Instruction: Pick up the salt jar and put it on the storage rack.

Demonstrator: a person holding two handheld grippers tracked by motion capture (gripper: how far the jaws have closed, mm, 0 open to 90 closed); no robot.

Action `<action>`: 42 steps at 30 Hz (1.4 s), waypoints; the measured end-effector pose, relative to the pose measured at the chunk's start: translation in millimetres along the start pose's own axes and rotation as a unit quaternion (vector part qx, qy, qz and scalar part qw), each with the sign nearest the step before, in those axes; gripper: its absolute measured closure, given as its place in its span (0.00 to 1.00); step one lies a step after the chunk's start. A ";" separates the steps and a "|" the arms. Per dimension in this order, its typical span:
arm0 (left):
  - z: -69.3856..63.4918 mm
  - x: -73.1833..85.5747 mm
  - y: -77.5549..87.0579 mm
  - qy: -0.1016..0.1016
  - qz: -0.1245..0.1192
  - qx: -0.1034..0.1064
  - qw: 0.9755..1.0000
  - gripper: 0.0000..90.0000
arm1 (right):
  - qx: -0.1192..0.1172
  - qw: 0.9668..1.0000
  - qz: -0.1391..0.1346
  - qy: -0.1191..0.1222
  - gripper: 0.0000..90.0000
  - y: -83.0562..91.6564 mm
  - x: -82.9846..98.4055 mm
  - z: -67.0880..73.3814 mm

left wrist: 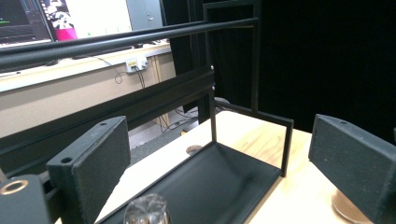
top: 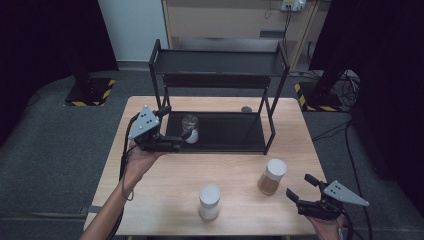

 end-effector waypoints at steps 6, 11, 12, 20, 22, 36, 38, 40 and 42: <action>-2.9 12.6 16.3 -0.004 0.002 -0.002 1.000 0.04 | 0.001 1.000 0.000 0.000 0.10 0.0 0.0 0.2; -6.3 27.7 29.5 0.006 -0.004 0.000 1.000 0.03 | 0.001 1.000 0.001 0.000 0.10 -0.2 -0.2 0.4; -7.0 31.5 32.7 0.007 -0.003 0.000 1.000 0.03 | 0.002 1.000 0.001 0.000 0.10 -0.2 -0.3 0.5; -12.2 58.9 44.4 0.023 -0.004 0.005 1.000 0.02 | 0.004 1.000 0.002 0.000 0.10 -0.4 -0.4 0.8; -12.9 66.5 45.4 0.031 -0.004 0.007 0.999 0.02 | 0.004 1.000 0.002 -0.001 0.10 -0.4 -0.4 0.8; -20.7 107.3 48.6 0.059 0.006 0.004 0.998 0.02 | 0.005 1.000 0.003 0.000 0.10 -0.5 -0.8 1.4; -24.0 114.2 47.7 0.056 0.010 -0.001 0.998 0.02 | 0.005 1.000 0.003 0.000 0.10 -0.5 -0.9 1.4; -26.2 119.1 47.1 0.058 0.012 -0.004 0.998 0.02 | 0.005 1.000 0.004 0.000 0.10 -0.5 -1.0 1.5; -28.6 123.8 46.4 0.057 0.012 -0.010 0.998 0.02 | 0.005 1.000 0.004 0.000 0.10 -0.6 -1.1 1.6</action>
Point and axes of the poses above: each handheld gripper's, and its own axes: y roughly backward along the jaws, x roughly out of its underside, z roughly to its left, the point moved 1 cm from there along -y, roughly forward along the jaws, and after that the axes turned 15 degrees about z, right-handed, at the moved point
